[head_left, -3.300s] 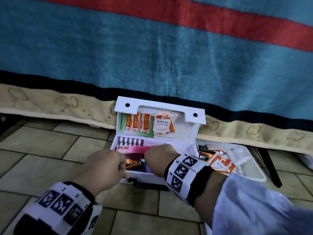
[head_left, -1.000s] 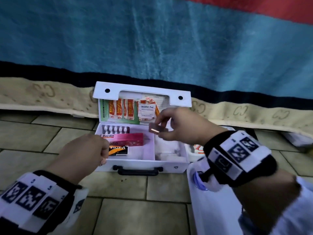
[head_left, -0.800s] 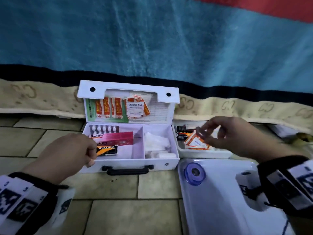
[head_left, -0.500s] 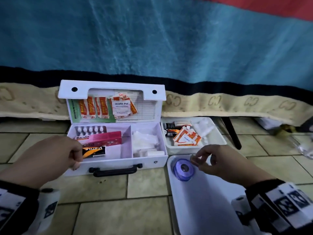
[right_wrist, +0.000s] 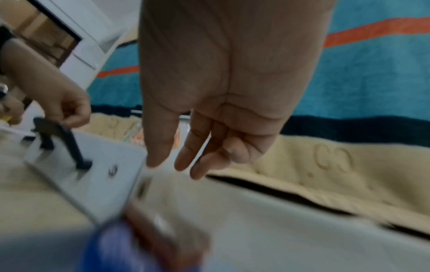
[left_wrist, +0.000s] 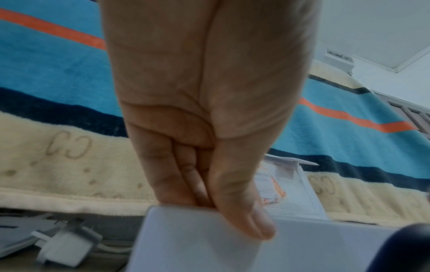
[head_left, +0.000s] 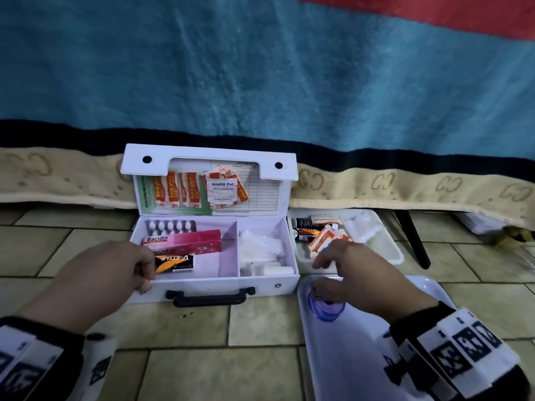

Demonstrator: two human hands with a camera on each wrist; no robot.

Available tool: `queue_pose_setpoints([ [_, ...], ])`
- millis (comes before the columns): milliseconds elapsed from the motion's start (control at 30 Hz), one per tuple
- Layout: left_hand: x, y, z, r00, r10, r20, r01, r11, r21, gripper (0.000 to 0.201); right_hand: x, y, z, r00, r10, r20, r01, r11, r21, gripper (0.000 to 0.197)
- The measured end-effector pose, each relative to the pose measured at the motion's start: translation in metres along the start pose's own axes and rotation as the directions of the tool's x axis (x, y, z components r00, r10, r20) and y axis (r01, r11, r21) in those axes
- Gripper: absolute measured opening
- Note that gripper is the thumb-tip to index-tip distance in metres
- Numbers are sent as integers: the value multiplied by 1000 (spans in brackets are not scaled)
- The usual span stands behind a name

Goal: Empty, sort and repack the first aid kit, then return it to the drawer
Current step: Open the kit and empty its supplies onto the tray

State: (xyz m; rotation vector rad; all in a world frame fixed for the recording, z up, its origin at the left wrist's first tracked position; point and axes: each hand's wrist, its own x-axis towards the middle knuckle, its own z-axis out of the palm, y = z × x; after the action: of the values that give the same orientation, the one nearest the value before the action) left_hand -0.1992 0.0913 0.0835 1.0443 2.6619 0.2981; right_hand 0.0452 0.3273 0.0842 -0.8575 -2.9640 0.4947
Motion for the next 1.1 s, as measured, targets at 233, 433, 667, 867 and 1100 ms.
queue_pose_setpoints([
  [233,-2,3,-4,998,-39,47,40,999,-18,23,57,-108,-10,948,-314,59,316,948,-34,19],
  [433,3,1,-4,995,-58,84,62,997,-52,19,97,-159,28,798,-373,473,492,857,-153,30],
  [667,-3,4,-3,998,-63,-6,63,998,-28,14,111,-163,57,767,-208,607,372,915,-157,59],
  [867,-3,4,-1,998,-66,-4,65,997,-45,16,91,-147,35,844,-340,415,331,939,95,43],
  [1100,2,2,-3,999,-48,24,48,998,-26,24,53,-101,-13,979,-200,49,185,957,224,34],
])
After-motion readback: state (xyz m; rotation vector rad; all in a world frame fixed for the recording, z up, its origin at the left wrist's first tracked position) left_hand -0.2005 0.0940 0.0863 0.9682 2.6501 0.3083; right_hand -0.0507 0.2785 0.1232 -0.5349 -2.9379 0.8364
